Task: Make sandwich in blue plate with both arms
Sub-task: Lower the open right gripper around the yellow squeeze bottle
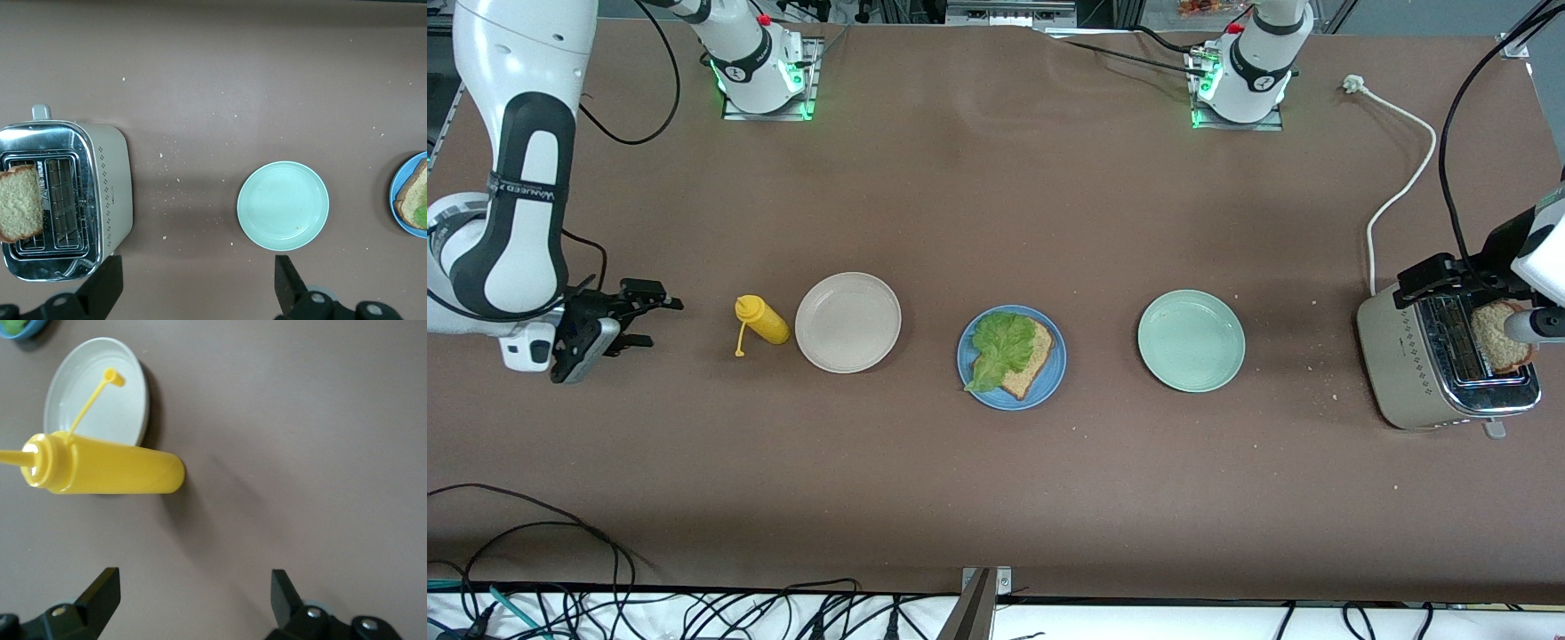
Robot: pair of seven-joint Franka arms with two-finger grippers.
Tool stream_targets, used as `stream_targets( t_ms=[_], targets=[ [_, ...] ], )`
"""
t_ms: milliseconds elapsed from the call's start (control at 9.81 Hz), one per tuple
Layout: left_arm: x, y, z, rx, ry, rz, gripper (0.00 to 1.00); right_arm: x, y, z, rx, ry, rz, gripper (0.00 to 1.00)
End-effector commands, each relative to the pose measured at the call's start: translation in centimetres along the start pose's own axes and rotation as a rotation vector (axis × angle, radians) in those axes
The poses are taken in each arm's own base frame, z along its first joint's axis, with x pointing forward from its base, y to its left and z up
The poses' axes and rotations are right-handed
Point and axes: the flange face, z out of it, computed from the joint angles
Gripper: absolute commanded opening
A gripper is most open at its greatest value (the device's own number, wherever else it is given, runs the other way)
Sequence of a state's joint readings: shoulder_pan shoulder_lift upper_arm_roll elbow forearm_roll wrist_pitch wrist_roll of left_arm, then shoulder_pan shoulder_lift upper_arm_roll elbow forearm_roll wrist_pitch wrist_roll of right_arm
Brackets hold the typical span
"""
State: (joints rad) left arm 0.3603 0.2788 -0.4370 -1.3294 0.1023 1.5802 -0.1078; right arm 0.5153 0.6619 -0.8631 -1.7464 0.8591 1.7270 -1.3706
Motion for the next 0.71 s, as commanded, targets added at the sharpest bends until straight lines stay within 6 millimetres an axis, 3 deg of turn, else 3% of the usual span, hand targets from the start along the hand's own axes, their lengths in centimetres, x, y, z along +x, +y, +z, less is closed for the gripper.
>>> stream_targets(
  t_ms=[0,204,612],
  targets=[
    [-0.2,0.1,-1.4,-0.016,0.011,0.013,1.00,-1.5,0.9,3.1,0.154,0.130,-0.200,1.00],
    [-0.2,0.1,-1.4,-0.016,0.012,0.013,1.00,-2.8,2.0,6.1,0.249,0.207,-0.278,1.00],
    [-0.2,0.0,-1.4,-0.015,0.012,0.012,1.00,-3.2,2.2,9.5,0.356,0.366,-0.463,1.00]
  ],
)
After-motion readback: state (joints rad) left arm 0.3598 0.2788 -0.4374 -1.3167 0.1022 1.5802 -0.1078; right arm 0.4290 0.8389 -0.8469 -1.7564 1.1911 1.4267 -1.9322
